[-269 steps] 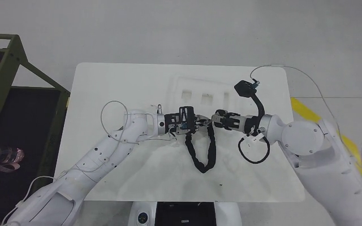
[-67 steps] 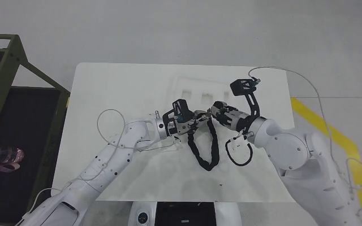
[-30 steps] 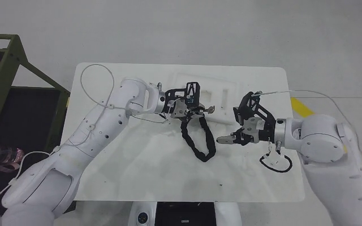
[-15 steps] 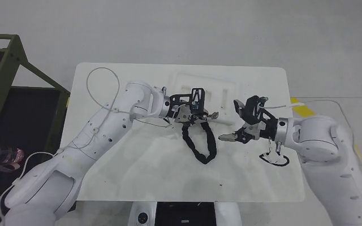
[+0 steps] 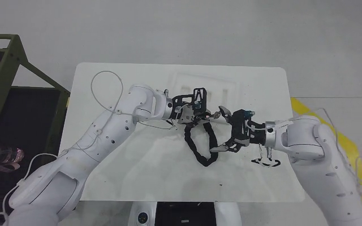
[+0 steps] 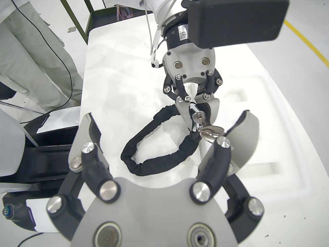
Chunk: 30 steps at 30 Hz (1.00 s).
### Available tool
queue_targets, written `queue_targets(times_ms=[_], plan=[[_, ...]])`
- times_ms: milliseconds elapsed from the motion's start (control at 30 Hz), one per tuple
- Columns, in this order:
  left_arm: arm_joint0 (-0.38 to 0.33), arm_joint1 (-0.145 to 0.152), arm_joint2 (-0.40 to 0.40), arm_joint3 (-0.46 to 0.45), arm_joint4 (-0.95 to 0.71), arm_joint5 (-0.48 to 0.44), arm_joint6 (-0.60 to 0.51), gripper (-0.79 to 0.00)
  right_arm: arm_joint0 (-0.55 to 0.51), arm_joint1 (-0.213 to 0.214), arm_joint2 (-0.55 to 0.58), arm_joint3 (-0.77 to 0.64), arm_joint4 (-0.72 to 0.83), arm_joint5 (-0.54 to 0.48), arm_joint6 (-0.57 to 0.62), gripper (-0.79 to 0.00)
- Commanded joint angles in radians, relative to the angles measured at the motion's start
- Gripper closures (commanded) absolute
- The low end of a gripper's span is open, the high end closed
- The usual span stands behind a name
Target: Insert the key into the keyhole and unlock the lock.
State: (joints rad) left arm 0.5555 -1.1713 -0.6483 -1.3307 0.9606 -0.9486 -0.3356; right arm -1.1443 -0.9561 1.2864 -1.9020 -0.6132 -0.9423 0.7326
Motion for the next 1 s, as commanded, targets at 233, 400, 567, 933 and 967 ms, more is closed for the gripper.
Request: queue_targets(times_ms=[233, 400, 567, 933, 967], plan=[[0.005, -0.005, -0.010, 0.001, -0.003, 0.003, -0.006, 0.000, 0.017, 0.011, -0.020, 0.002, -0.018, 0.014, 0.050, -0.785], [0.016, -0.004, -0.020, -0.008, -0.002, -0.003, -0.016, 0.000, 0.030, 0.016, 0.011, -0.014, -0.064, 0.035, 0.007, -0.785], [0.026, -0.003, -0.024, -0.017, -0.007, -0.016, -0.026, 0.000, 0.045, 0.017, 0.030, -0.022, -0.197, 0.019, -0.059, -0.557], [0.045, -0.003, -0.038, -0.032, -0.015, -0.015, -0.038, 0.000, 0.082, 0.018, 0.004, -0.010, -0.468, -0.043, -0.185, -0.243], [0.047, -0.002, -0.040, -0.034, -0.017, -0.016, -0.039, 0.000, 0.085, 0.018, -0.003, -0.009, -0.483, -0.055, -0.197, -0.252]])
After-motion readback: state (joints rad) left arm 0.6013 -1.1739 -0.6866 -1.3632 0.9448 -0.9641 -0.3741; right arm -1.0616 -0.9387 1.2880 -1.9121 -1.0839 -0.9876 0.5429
